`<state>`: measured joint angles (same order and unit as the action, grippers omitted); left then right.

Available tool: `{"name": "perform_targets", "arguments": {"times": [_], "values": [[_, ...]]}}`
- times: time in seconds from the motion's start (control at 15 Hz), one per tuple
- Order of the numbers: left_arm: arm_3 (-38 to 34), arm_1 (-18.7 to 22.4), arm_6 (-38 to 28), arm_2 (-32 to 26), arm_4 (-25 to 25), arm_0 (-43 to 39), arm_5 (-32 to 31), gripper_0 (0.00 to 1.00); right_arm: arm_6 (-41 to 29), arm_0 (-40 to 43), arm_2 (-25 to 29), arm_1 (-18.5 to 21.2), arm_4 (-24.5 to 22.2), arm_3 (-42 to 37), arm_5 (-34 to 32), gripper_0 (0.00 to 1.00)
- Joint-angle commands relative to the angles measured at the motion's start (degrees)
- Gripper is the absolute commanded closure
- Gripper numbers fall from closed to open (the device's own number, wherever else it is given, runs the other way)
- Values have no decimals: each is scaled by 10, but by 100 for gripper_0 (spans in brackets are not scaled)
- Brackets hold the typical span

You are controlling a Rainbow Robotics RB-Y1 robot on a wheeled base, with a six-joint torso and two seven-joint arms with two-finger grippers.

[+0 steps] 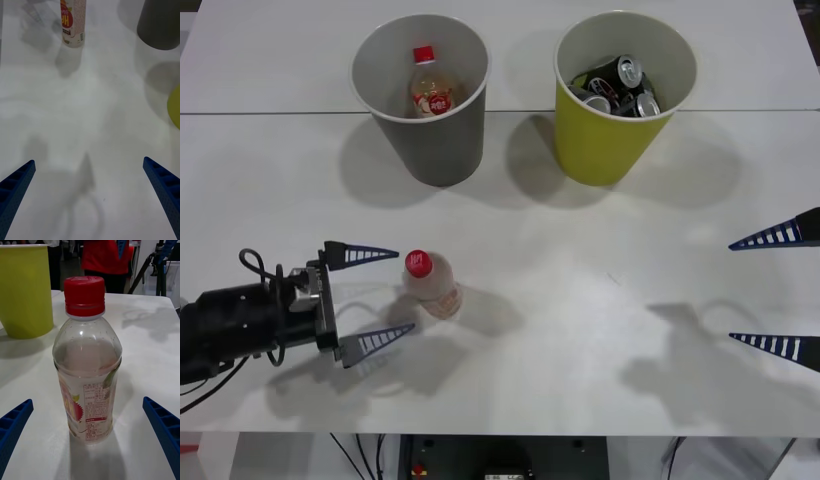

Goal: Put the can into the green bin and the plastic bottle into the gray bin

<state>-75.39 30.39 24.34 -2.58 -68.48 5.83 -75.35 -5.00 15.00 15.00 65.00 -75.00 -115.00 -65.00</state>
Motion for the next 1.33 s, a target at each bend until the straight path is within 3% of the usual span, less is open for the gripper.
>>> {"name": "perform_targets", "arguments": {"times": [0.07,1.07,1.13,1.2,1.27,1.33], "values": [[0,-19,2,-1,-21,7,4,0,0,0,0,0,0,0,0,0],[0,-106,1,-1,-110,42,23,0,0,0,0,0,0,0,0,0],[0,-108,0,0,-116,43,24,17,0,0,0,0,0,0,0,0],[0,-108,-2,0,-116,44,23,64,0,0,0,0,0,0,0,0],[0,-109,-3,0,-117,44,24,85,0,0,0,0,0,0,0,0],[0,-108,-7,0,-120,45,23,99,0,0,0,0,0,0,0,0]]}}
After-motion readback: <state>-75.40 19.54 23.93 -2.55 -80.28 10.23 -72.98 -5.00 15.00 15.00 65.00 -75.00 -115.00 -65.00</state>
